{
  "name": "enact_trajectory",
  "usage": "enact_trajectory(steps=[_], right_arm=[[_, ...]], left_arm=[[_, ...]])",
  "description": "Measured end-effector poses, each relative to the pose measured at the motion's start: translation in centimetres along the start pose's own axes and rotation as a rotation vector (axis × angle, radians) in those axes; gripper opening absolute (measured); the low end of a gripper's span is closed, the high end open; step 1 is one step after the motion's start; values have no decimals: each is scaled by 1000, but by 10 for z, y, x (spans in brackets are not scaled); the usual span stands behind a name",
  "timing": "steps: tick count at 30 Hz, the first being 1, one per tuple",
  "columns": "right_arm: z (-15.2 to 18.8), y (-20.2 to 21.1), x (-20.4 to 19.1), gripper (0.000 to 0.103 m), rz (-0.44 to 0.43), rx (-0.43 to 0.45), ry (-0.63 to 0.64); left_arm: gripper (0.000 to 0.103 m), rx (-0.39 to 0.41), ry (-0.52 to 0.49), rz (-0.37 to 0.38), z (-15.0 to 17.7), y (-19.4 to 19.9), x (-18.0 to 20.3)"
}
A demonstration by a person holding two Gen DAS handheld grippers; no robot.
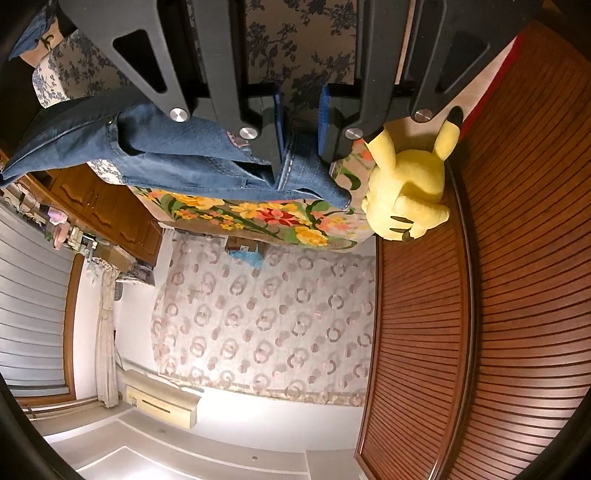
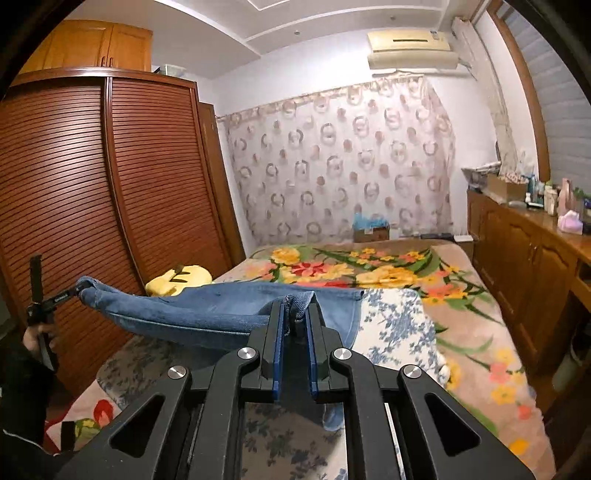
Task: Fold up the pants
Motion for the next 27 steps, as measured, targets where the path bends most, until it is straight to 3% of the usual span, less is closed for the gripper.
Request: enact_trajectory(steps=[17, 27], right_arm=[[2, -76, 21, 10, 58, -119, 6], [-57, -99, 23, 10, 81, -79, 68]], left_arm=[[15, -82, -48, -17, 9, -66, 25], [15, -33, -49, -20, -29, -95, 45]])
Point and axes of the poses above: each gripper's, at about its wrist camera, not at the fingertips, and y roughly against the way its jaws point, x to its right, z to its underside, the point moved 5 cm from there along -y, roughly the way its jaws point, and after that the axes turned 14 degrees about -z, right-handed, at the moved point
